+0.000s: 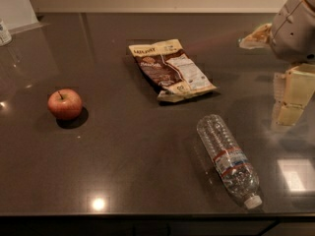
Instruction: Pick water bottle
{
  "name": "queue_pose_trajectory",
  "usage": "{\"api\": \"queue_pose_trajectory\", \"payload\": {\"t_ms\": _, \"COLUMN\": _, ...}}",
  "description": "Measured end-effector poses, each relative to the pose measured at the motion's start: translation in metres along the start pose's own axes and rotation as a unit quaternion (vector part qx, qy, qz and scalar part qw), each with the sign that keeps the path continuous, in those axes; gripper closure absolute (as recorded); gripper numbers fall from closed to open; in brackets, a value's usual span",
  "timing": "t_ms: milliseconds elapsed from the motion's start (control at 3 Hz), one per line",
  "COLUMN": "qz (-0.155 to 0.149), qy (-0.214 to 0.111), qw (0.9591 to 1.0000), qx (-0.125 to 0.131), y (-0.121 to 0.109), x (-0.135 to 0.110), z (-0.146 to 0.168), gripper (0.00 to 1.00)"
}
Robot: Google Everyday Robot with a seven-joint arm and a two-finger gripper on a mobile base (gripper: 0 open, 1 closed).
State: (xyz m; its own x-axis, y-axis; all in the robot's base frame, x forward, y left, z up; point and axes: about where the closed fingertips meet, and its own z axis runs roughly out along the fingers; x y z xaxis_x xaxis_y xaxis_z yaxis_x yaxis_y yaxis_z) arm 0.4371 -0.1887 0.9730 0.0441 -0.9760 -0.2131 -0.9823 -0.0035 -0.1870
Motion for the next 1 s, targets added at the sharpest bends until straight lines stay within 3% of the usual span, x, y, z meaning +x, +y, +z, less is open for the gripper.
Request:
{"api": "queue_pose_trajectory", "payload": {"t_ms": 333, "qz": -0.094, "qy": -0.008, "qw": 0.9952, "qx": -0.025, "y": 0.004, "x": -0.015, "z": 0.01, "gripper": 0.0}}
{"api": "queue_pose_trajectory", "payload": {"t_ms": 667, "qz": -0.182, "qy": -0.018, "qw": 0.9824, "qx": -0.035, "y": 0.013, "x": -0.027, "z": 0.021, "gripper": 0.0}}
{"api": "queue_pose_trajectory", "payload": {"t_ms": 1000, "qz": -0.274, "qy": -0.017, "qw": 0.9607, "qx": -0.038, "y": 0.023, "x": -0.029, "z": 0.028, "gripper": 0.0}}
